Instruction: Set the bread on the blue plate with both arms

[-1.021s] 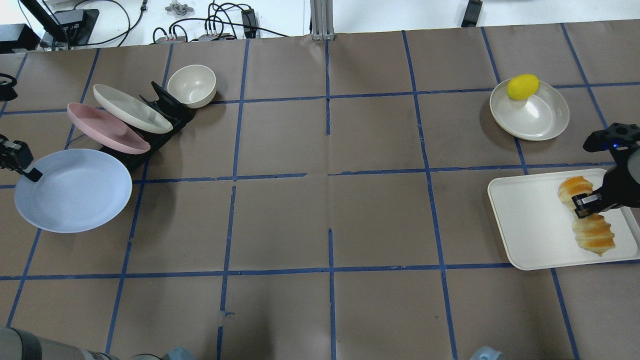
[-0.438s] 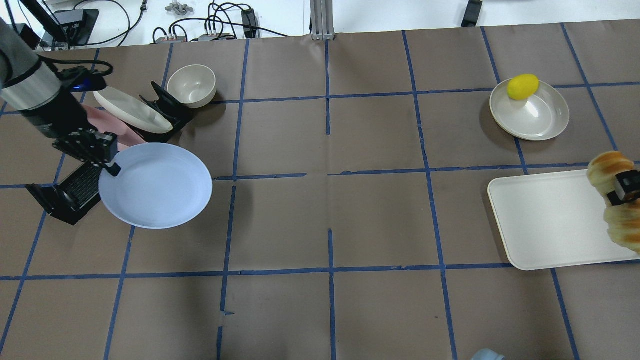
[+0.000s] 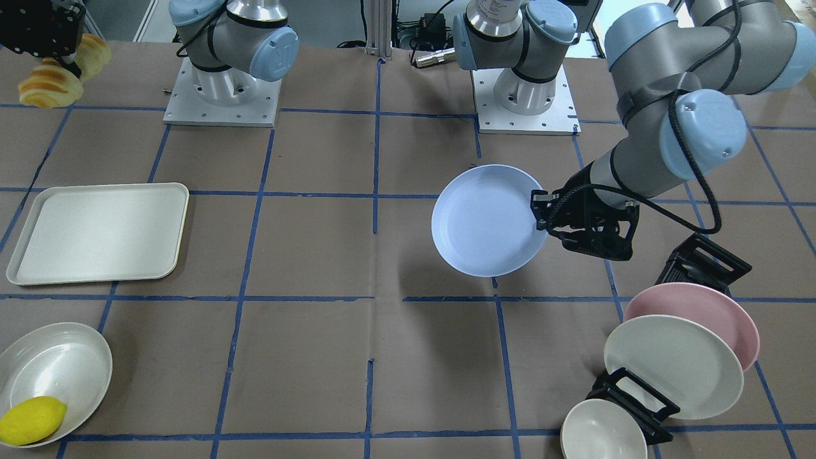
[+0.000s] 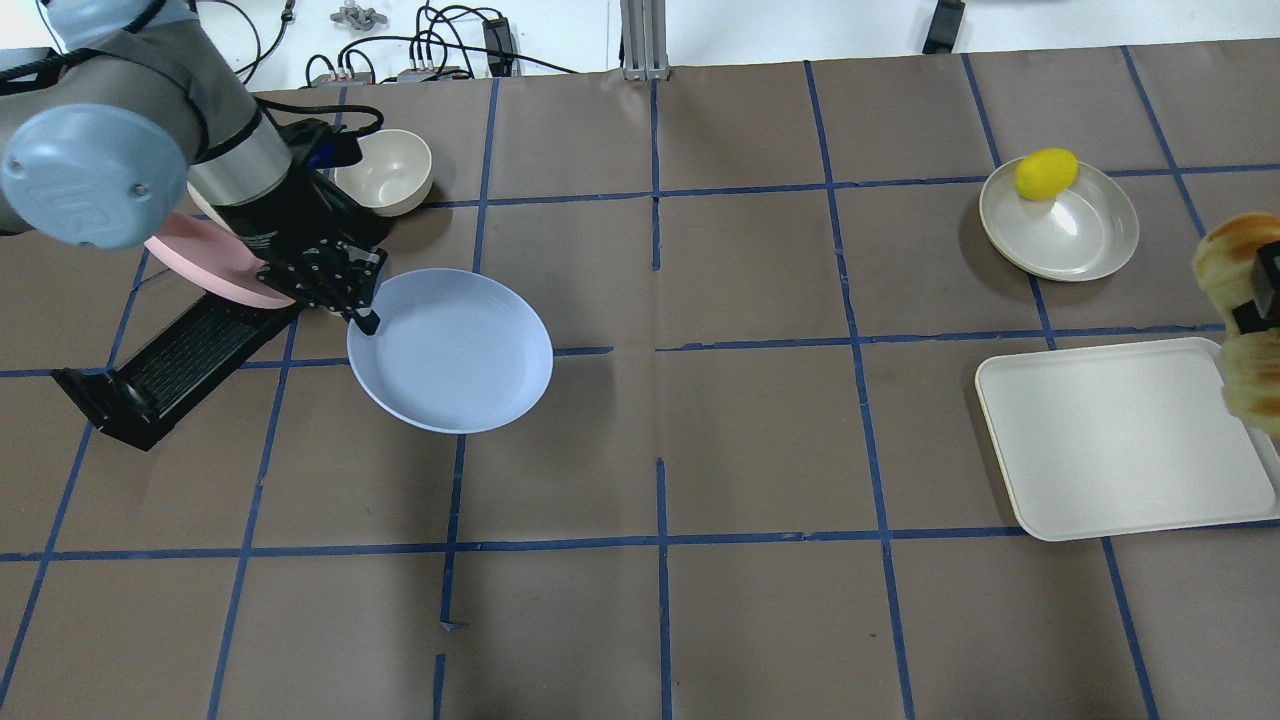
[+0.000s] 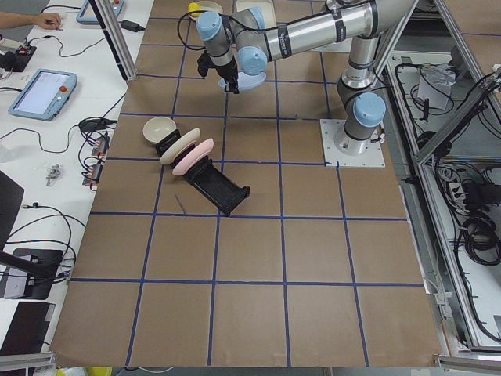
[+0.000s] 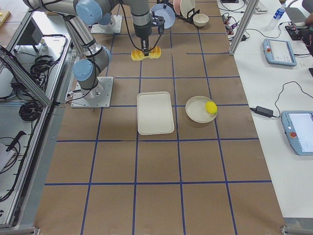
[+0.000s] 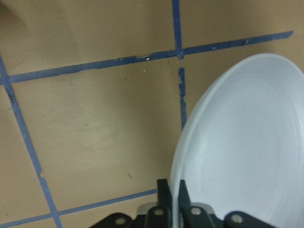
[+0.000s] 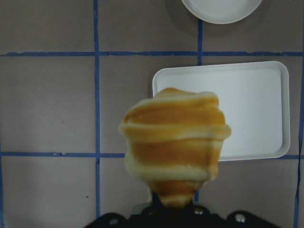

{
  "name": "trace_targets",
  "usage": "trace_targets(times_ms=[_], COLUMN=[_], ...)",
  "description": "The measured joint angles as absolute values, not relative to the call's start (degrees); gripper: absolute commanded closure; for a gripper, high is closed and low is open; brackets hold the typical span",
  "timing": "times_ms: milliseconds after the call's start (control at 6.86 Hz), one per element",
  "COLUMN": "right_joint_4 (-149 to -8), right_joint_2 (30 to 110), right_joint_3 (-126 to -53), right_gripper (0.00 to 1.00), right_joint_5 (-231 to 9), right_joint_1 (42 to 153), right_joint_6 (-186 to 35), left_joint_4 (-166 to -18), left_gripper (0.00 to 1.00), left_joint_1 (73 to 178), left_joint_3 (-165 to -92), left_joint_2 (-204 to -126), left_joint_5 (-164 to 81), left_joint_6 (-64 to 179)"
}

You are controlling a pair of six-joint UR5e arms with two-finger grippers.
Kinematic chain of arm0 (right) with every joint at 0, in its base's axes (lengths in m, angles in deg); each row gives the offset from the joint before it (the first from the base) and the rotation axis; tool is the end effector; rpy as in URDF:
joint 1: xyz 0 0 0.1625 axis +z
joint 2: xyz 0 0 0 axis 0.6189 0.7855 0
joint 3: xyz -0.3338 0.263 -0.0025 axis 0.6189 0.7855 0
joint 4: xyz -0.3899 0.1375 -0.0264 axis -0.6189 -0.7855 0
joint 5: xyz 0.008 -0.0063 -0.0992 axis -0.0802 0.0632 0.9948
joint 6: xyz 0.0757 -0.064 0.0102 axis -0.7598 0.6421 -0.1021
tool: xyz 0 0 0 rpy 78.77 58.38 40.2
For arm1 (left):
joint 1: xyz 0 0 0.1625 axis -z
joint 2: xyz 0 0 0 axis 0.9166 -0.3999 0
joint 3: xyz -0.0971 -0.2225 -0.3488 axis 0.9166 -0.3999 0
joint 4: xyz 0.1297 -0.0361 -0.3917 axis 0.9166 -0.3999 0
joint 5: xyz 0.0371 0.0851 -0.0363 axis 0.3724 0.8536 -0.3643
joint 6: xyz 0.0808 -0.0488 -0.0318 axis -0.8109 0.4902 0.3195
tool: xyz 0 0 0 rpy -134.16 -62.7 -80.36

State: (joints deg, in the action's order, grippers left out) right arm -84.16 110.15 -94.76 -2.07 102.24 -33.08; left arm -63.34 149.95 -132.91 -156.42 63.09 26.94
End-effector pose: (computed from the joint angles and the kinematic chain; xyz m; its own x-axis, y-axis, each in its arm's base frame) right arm -0.0256 -0.3726 0.5479 -0.9994 -0.0038 -0.0348 -0.0007 0.9961 -0.0885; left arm -0.0843 -0.5445 0.3472 -0.9754 0.1302 0.1779 0.1656 0.9654 0.2013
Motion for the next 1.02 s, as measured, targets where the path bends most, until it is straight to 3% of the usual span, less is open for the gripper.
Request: trace_targets(times_ms=[583, 1021], right_joint_4=[-83.2, -88.3], right_joint_2=[101.5, 94.0], right_joint_3=[-87.5, -87.8], right_gripper=[0.89, 0.89], right_joint_5=[-2.8, -7.9], right_joint_1=[123.0, 127.5], right_joint_6=[-47.3, -47.7], left_joint_4=[-53.2, -49.4], left_gripper=[0.86, 0.86], left_joint_1=[156.5, 159.6], left_joint_3=[-133.0, -133.0], left_joint_2=[-163.4, -166.2], left_joint_5=[60.3, 59.4], left_joint_6=[33.0, 35.8])
